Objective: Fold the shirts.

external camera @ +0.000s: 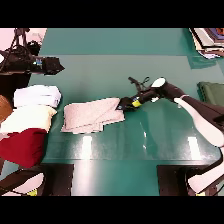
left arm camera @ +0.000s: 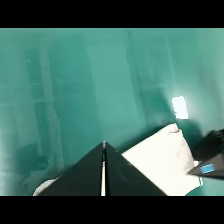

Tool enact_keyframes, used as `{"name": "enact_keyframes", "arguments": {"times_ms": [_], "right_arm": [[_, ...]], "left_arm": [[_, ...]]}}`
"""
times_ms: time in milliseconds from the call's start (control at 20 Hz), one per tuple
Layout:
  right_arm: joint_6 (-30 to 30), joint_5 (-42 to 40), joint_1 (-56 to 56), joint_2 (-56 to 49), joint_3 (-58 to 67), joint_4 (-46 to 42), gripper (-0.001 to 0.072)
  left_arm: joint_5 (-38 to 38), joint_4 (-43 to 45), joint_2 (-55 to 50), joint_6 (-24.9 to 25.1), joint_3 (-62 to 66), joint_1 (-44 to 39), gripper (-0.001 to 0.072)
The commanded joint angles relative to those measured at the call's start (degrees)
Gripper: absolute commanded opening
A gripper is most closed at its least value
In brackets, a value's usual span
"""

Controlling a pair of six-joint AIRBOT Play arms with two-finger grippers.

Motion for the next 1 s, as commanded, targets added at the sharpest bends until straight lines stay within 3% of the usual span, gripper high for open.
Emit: {"name": "enact_keyframes", "arguments": {"times_ms": [0,50,100,200,400,650,950], "right_arm": [[-0.07,0.17,4.79,-6.36,7.43,2.8,0.0392],[-0.09,0.09,5.38,-6.88,8.83,2.69,0.018],[-0.09,-0.17,5.42,-6.84,9.97,2.67,0.0062],[0.26,0.59,4.09,-6.58,12.61,2.6,0.0017],[1.11,0.42,-6.03,-0.5,14.53,-1.4,0.0016],[1.6,0.04,-28.72,11.06,14.53,-10.45,0.0016],[1.6,-2.95,-55.95,15.52,14.53,-10.78,0.0016]], "left_arm": [[-0.02,-0.28,-0.37,-0.07,0.0,-0.57,0.0023],[-0.13,-0.7,-0.37,-0.07,0.0,-0.57,0.0023],[-0.48,-0.96,-0.37,-0.07,0.0,-0.57,0.0023],[-1.25,-1.42,-0.37,-1.14,0.0,-0.57,0.0022],[-2.14,-3.41,-0.37,-2.27,0.0,-1.27,0.0022],[1.88,-3.23,-0.39,-2.25,0.0,-9.49,0.0022],[7.69,-3.21,-0.39,-2.32,0.0,-16.98,0.0022]]}}
